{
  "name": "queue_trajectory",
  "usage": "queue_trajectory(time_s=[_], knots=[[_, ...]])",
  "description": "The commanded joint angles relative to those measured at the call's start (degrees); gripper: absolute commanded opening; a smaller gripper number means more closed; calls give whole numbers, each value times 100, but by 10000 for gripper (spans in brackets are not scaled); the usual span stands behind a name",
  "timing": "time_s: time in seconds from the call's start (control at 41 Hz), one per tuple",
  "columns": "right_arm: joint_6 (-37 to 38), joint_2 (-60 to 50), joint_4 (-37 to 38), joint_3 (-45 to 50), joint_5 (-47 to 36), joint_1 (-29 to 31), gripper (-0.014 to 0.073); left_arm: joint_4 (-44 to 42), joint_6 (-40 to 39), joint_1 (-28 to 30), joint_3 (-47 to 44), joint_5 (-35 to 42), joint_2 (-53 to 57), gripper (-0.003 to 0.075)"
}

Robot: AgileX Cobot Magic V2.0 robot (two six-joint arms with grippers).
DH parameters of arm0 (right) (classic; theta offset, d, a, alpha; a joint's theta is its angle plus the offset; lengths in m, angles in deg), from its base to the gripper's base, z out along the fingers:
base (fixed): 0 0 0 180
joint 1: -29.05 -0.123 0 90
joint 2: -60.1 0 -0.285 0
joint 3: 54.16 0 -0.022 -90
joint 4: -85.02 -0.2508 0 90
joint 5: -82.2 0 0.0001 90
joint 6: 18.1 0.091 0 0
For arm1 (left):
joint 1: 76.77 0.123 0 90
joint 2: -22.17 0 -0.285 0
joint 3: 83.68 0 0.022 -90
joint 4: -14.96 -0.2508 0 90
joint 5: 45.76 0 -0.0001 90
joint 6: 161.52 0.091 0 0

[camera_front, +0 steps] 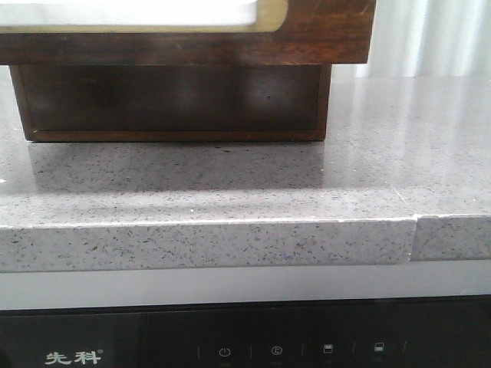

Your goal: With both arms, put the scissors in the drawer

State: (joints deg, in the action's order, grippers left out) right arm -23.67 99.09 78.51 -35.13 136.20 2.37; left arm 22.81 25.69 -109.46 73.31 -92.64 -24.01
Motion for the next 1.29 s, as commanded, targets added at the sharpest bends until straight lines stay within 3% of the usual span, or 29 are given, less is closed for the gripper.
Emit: queue_trajectory(time_s=[0.0, 0.268, 0.415, 0.61, 0.829, 1.073, 1.268], knots=[[-21, 29, -52, -119, -461, 38, -69, 46, -53, -37, 177, 460, -3, -20], [-21, 29, -52, -119, -456, 38, -69, 58, -53, 41, 117, 460, 70, -20], [-21, 29, -52, -119, -460, 38, -69, -216, 3, 903, -223, 555, 422, -20], [-21, 29, -52, -119, -455, 38, -69, -216, 3, 2133, -1417, 1680, 1309, -20], [-21, 29, -52, -119, -455, 38, -69, -216, 3, 2943, -3195, 3004, 2580, -20], [-21, 29, -52, -119, -455, 38, -69, -190, 3, 3231, -4920, 4143, 3688, -20], [-21, 29, -52, -119, -454, 38, -69, -178, 3, 3231, -5601, 4778, 3972, -20]])
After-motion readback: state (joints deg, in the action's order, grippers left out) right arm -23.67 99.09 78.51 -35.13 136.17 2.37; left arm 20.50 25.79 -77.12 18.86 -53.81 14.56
